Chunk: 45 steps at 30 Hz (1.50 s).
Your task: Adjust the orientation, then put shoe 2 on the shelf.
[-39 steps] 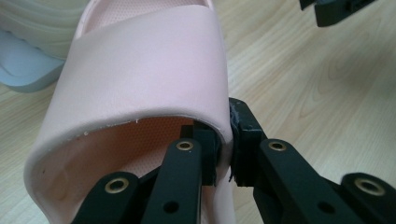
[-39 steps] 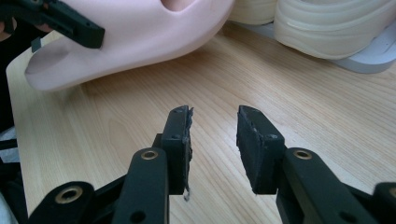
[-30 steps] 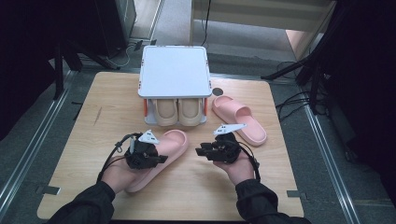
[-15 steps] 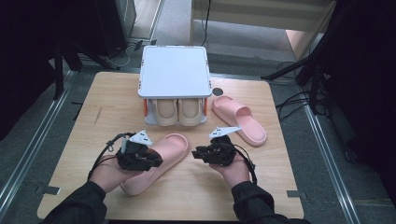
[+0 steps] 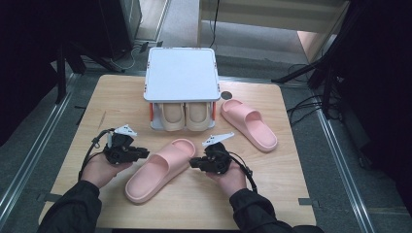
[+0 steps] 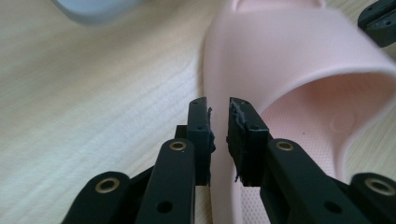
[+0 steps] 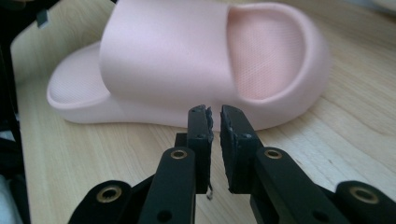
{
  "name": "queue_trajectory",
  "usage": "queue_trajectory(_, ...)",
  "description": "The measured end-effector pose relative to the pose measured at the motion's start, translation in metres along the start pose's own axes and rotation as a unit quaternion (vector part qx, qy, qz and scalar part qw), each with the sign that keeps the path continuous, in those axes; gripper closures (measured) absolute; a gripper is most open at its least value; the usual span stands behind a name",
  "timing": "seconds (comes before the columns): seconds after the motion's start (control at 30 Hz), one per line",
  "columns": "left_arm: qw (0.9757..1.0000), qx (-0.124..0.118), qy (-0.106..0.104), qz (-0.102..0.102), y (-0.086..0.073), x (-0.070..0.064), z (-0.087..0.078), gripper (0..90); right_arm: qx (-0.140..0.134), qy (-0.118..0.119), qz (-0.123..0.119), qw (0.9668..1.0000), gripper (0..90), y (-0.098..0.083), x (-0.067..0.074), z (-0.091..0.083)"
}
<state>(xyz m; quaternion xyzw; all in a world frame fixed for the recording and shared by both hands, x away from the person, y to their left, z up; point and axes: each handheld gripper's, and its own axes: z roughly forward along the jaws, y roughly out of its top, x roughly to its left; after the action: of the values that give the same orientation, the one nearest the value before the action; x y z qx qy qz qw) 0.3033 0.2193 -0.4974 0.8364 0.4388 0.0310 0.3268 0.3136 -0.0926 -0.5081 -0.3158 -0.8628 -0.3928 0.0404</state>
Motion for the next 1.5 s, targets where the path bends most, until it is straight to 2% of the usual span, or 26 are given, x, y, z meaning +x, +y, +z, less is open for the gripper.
queue_trajectory(0.1,1.0,-0.003,0.0,-0.004,-0.001,-0.001,0.001,78.5,0.006,-0.01,-0.011,0.9999,83.1,0.001,-0.002,0.004)
queue_trajectory(0.17,0.9999,-0.006,-0.006,-0.01,-0.003,-0.001,0.0,78.4,0.006,-0.01,-0.008,0.9999,83.0,0.003,-0.005,0.006)
queue_trajectory(0.33,1.0,0.0,-0.008,-0.004,-0.009,-0.01,0.001,78.8,0.003,-0.017,-0.002,0.9998,83.0,0.008,-0.01,0.01)
queue_trajectory(0.43,0.9998,0.001,-0.018,-0.004,-0.011,-0.016,0.003,78.4,0.003,-0.019,0.003,0.9998,82.9,0.011,-0.014,0.012)
queue_trajectory(0.67,0.9995,-0.01,-0.027,-0.009,-0.015,-0.026,0.003,77.6,-0.003,-0.026,0.001,0.9997,82.0,0.019,-0.018,0.02)
queue_trajectory(0.77,0.9992,-0.013,-0.034,-0.017,-0.016,-0.028,0.004,77.7,-0.003,-0.021,0.004,0.9998,82.1,0.022,-0.02,0.022)
queue_trajectory(0.9,0.9996,-0.018,-0.021,-0.01,-0.017,-0.03,0.003,74.1,0.002,-0.025,0.0,0.9997,77.8,0.026,-0.021,0.023)
queue_trajectory(0.93,0.9993,-0.022,-0.027,-0.014,-0.017,-0.029,0.002,71.2,0.001,-0.029,-0.007,0.9996,76.7,0.027,-0.022,0.022)
queue_trajectory(1.07,0.9985,-0.034,-0.037,-0.023,-0.017,-0.027,-0.004,59.7,-0.023,-0.039,-0.022,0.9987,72.7,0.032,-0.022,0.008)
queue_trajectory(1.23,0.9988,-0.033,-0.034,-0.015,-0.014,-0.028,-0.011,50.0,-0.037,-0.043,-0.028,0.998,70.2,0.033,-0.029,-0.016)
queue_trajectory(1.33,0.9984,-0.041,-0.034,-0.019,-0.014,-0.027,-0.016,44.4,-0.041,-0.045,-0.025,0.9978,69.0,0.031,-0.037,-0.029)
queue_trajectory(1.5,0.9982,-0.045,-0.031,-0.023,-0.015,-0.025,-0.022,41.0,-0.057,-0.05,-0.01,0.9971,66.7,0.028,-0.052,-0.051)
